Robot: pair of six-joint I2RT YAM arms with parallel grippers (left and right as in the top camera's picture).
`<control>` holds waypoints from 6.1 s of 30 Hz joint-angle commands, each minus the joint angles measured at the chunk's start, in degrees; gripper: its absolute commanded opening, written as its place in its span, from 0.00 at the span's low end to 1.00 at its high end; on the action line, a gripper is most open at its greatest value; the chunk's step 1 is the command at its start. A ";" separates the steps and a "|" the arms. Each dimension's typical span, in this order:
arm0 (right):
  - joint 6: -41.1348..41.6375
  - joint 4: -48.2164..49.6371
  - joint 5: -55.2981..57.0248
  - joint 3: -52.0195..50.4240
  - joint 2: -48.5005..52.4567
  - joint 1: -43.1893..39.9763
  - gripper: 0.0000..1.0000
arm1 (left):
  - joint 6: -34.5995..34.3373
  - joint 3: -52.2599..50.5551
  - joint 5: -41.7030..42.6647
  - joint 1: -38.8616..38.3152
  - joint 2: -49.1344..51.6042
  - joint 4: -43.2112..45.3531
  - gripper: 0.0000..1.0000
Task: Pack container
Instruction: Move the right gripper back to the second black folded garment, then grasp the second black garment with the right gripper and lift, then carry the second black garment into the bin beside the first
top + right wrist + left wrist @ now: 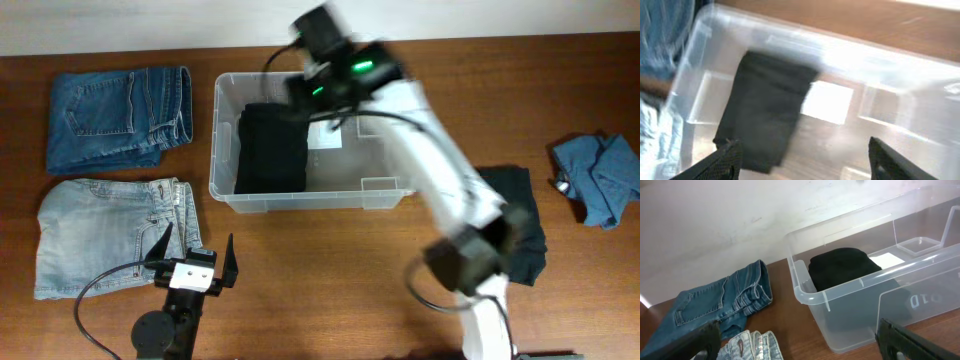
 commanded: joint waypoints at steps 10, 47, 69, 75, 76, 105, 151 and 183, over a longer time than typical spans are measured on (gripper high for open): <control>0.44 -25.81 3.48 -2.62 -18.67 -25.20 0.99 | 0.50 -0.28 -0.22 0.35 -0.28 -0.09 0.99; 2.82 28.22 -7.04 -83.25 -21.09 -42.77 0.04 | 0.50 -0.28 -0.22 0.35 -0.28 -0.09 0.99; 4.66 55.89 -28.22 -71.97 -13.97 -42.80 0.06 | 0.50 -0.28 -0.22 0.35 -0.28 -0.09 0.99; 0.46 23.58 -14.12 -48.92 -14.03 -43.87 0.95 | 0.50 -0.28 -0.22 0.35 -0.28 -0.09 0.99; 0.46 17.97 -9.38 -46.42 -14.03 -45.27 0.98 | 0.50 -0.28 -0.22 0.35 -0.28 -0.09 1.00; -0.83 25.73 -16.00 -63.43 -10.93 -54.01 0.99 | 0.50 -0.28 -0.22 0.35 -0.28 -0.09 0.99; 0.22 30.16 -26.27 -61.81 -1.73 -51.32 0.04 | 0.50 -0.28 -0.22 0.35 -0.28 -0.09 0.99; 2.25 17.35 -45.53 -35.89 -25.62 -16.74 0.04 | 0.50 -0.28 -0.22 0.35 -0.28 -0.09 0.99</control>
